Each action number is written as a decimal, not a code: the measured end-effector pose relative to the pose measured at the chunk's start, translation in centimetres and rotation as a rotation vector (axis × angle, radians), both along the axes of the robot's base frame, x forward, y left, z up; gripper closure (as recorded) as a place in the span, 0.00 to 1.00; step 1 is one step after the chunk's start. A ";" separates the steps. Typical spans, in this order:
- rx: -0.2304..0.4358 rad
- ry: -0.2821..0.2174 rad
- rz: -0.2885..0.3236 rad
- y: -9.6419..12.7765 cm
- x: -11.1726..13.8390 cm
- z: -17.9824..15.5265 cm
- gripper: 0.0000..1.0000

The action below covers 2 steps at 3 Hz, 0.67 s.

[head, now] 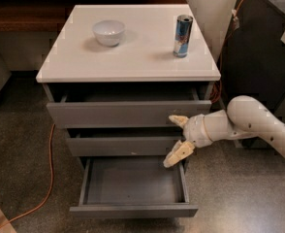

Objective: Place redbull can into bottom drawer

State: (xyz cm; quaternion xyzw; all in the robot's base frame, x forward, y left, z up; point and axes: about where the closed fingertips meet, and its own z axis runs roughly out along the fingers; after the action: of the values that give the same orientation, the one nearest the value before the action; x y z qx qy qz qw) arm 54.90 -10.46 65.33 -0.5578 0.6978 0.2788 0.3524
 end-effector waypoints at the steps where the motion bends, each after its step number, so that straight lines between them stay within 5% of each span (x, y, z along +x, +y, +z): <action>1: -0.028 -0.002 -0.016 -0.2 -0.2 4.1 0.00; 2: -0.065 -0.017 -0.022 0.0 -0.5 7.8 0.00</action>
Offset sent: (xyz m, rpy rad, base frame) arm -0.0093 -0.0033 0.1268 -0.1124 -0.0415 -0.0385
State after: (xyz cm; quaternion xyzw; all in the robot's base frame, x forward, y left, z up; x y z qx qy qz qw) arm 54.36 -10.48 73.16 -0.5634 0.7097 0.2473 0.3432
